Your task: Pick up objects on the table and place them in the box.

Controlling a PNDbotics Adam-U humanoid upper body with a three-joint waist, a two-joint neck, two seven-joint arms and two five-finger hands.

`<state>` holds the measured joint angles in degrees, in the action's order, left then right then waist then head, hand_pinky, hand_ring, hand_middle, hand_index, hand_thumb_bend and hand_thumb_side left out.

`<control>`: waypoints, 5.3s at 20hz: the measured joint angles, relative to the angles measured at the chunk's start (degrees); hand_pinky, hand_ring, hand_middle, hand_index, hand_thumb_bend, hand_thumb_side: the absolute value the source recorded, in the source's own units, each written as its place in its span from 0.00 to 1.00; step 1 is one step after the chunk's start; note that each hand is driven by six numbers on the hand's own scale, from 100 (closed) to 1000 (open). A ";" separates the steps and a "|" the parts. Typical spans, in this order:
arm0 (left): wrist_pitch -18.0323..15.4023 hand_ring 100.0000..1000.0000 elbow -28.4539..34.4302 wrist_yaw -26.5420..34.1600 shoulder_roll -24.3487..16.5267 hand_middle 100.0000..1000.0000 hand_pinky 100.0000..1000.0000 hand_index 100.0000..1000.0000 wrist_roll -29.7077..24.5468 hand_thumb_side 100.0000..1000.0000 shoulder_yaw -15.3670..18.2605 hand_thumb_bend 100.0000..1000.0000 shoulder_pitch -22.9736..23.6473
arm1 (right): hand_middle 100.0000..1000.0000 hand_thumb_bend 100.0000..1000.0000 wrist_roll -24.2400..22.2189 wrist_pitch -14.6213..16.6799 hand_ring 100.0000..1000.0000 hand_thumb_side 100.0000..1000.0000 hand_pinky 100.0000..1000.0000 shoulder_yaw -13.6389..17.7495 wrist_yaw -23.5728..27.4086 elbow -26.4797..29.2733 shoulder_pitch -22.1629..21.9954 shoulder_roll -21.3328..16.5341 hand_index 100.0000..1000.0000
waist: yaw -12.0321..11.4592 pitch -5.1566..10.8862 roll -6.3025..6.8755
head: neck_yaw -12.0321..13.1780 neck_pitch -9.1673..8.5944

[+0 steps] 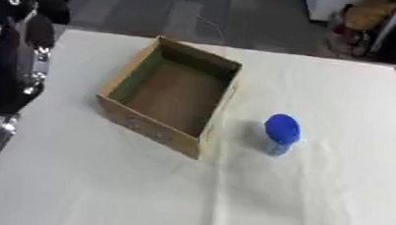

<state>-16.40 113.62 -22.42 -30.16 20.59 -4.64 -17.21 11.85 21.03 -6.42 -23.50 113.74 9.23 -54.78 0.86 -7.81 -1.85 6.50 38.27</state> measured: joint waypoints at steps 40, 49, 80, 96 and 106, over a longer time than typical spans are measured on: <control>-0.22 0.67 0.00 0.99 0.05 0.89 0.63 0.74 -0.56 0.73 -0.32 0.00 -1.56 | 0.87 0.00 -22.70 -5.12 0.82 1.00 0.75 -7.78 -2.35 -10.70 17.83 4.72 0.91 | -2.15 -0.05 -0.32 | -2.09 -0.21; -0.58 0.66 0.00 1.54 0.70 0.89 0.63 0.74 -0.93 0.73 -0.66 0.00 -3.10 | 0.88 0.00 -20.31 -5.85 0.84 1.00 0.77 -10.87 -8.24 -22.79 26.44 9.81 0.91 | -3.08 -1.41 0.51 | -5.18 -1.88; -0.88 0.66 0.00 2.40 3.13 0.89 0.62 0.73 -1.80 0.74 -1.37 0.00 -4.56 | 0.89 0.00 -14.69 -11.69 0.87 1.00 0.75 -14.59 -16.44 -39.74 32.48 18.78 0.92 | -3.16 -3.32 2.49 | -10.59 -4.14; -0.94 0.67 0.00 2.48 3.13 0.89 0.63 0.73 -1.74 0.73 -1.35 0.00 -5.12 | 0.91 0.00 -18.74 -9.87 0.89 1.00 0.77 -16.41 -14.87 -38.43 31.23 20.07 0.95 | -3.53 -3.50 2.40 | -10.23 -3.73; -0.95 0.67 0.00 2.54 3.13 0.89 0.63 0.73 -1.74 0.74 -1.35 0.00 -5.54 | 0.95 0.00 -22.38 -9.10 0.92 1.00 0.81 -17.07 -13.81 -37.79 30.96 20.58 1.00 | -3.70 -3.50 2.24 | -10.00 -3.74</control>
<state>-17.35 113.63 -19.88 -27.03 18.85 -5.99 -22.75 -10.53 11.93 -23.49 -37.32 75.95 40.18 -34.20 -2.84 -11.31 0.40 -3.50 34.53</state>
